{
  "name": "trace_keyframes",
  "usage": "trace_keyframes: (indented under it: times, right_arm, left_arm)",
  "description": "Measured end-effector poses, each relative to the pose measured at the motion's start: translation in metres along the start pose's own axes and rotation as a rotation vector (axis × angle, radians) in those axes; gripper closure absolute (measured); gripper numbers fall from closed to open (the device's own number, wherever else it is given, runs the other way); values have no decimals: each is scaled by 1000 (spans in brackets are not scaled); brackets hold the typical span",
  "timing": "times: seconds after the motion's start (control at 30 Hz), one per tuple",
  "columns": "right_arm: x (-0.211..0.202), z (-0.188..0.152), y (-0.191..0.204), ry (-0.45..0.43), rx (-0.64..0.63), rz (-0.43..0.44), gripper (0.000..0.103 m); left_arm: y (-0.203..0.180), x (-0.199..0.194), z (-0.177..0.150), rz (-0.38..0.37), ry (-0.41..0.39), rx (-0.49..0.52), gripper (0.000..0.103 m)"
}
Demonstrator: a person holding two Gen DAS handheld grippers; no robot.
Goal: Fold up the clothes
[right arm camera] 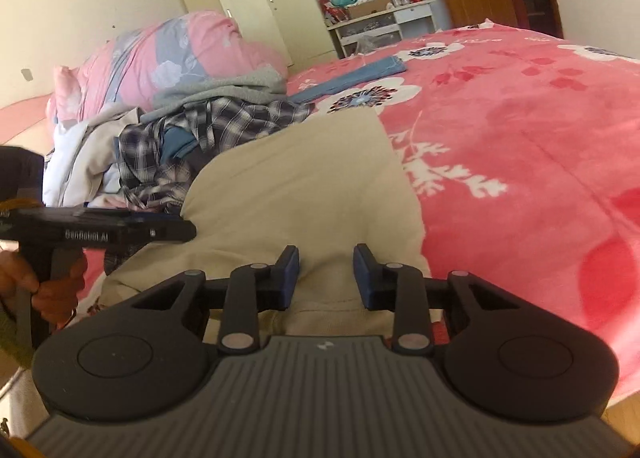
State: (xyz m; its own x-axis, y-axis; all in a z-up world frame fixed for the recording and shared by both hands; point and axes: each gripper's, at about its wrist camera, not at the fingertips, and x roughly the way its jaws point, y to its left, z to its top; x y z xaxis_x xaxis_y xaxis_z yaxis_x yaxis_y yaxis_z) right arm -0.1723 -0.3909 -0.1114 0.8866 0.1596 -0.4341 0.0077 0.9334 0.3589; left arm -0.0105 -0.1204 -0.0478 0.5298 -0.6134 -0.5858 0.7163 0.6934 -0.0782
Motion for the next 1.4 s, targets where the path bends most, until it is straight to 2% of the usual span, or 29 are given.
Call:
trace_keyframes:
  times: [0.07,0.17,0.2,0.27,0.3,0.37,0.4,0.5,0.53,0.63,0.7,0.77,0.83,0.93,1.07,1.2,1.33,1.4]
  right_arm:
    - [-4,11,1,-42,0,-14,74]
    - [2,26,0,-119,14,-40,75]
    - [8,27,-1,-124,15,-56,76]
    - [23,18,-6,-78,13,-85,76]
    - [31,8,-10,-46,31,-92,77]
    - [29,-9,-13,-76,45,-87,78]
    - [26,-11,-13,-82,37,-87,78]
    - [20,-18,-18,-95,58,-68,78]
    - [19,-19,-21,-100,69,-59,78]
    - [18,-19,-28,-110,104,-29,79]
    - [18,-19,-31,-116,120,-15,79]
    - [18,-19,-32,-119,124,-12,79]
    - [18,-19,-32,-121,127,-10,79]
    - [19,-19,-34,-124,140,-5,80]
    - [19,-20,-35,-132,164,1,80]
    - [18,-21,-36,-144,184,1,79]
    - [8,-24,-33,-157,195,-17,78]
    - [-3,-28,-25,-151,160,-44,76]
  left_arm:
    - [-3,9,24,-17,-20,46,46]
    - [-12,52,57,-62,29,87,46]
    - [-13,72,65,-73,62,83,46]
    - [-11,119,76,-88,142,53,48]
    - [-10,137,77,-81,162,48,50]
    - [-6,165,77,-24,158,58,46]
    - [0,176,77,-14,162,29,41]
    - [30,195,76,-57,181,-155,40]
    - [34,195,77,-57,178,-186,43]
    - [32,185,90,-52,141,-189,50]
    - [25,177,102,-62,108,-166,49]
    - [19,175,114,-5,103,-120,50]
    - [28,166,123,31,102,-141,50]
    - [50,123,122,35,55,-201,50]
    - [57,55,90,67,42,-238,49]
    - [34,4,46,24,43,-232,44]
    - [-13,-20,2,-17,50,-116,40]
    - [-38,-26,-16,-31,53,-37,40]
